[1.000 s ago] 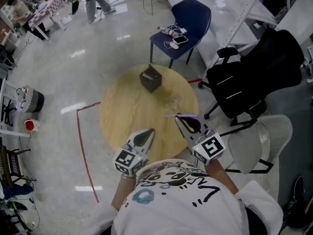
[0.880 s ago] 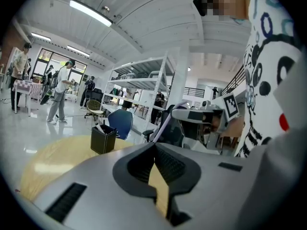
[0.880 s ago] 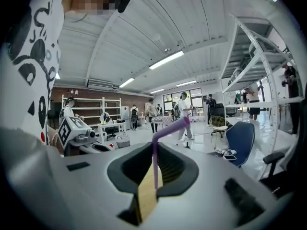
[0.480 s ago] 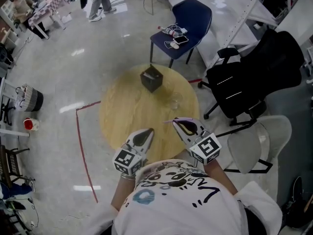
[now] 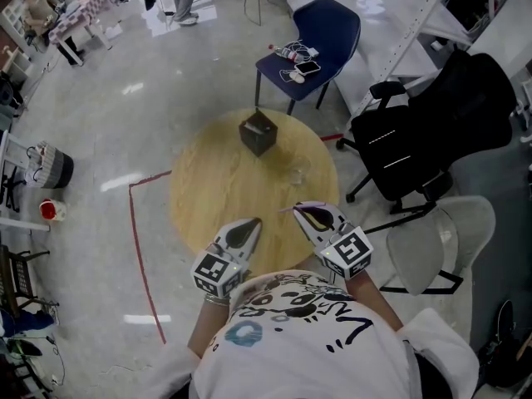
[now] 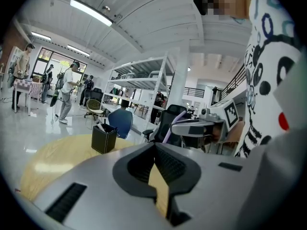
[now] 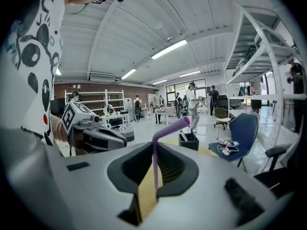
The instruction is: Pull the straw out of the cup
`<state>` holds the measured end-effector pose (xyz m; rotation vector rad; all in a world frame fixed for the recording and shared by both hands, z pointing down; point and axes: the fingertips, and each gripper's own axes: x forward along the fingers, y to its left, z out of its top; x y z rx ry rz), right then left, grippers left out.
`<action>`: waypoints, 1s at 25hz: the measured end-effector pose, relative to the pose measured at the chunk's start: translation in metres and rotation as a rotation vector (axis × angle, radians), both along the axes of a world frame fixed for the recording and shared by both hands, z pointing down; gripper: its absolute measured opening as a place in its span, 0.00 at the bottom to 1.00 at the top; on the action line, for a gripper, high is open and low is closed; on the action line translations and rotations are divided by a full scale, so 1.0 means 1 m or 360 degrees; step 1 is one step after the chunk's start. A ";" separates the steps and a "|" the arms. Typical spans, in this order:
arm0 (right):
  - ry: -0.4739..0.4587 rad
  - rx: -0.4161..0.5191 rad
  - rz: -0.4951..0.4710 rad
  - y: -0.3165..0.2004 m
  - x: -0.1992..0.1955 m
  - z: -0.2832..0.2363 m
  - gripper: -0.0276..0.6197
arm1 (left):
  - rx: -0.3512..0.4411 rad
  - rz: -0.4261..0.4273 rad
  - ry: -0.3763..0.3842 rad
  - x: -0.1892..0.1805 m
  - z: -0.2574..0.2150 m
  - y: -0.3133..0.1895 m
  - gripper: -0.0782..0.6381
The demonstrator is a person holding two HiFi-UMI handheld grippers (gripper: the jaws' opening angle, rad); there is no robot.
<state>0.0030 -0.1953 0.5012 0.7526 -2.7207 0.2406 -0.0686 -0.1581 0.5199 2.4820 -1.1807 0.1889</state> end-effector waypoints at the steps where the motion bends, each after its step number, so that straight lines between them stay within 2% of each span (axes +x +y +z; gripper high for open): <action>1: 0.0000 -0.0001 -0.0004 0.001 -0.001 0.001 0.11 | -0.0009 -0.0002 -0.0002 -0.001 0.002 0.001 0.13; 12: 0.0031 0.0004 -0.0077 0.010 -0.009 0.003 0.11 | -0.0008 0.0000 -0.0008 0.000 0.001 0.003 0.13; 25: 0.0006 -0.0014 -0.0057 0.012 -0.007 0.005 0.11 | -0.0003 0.0002 -0.0010 -0.001 0.002 0.008 0.13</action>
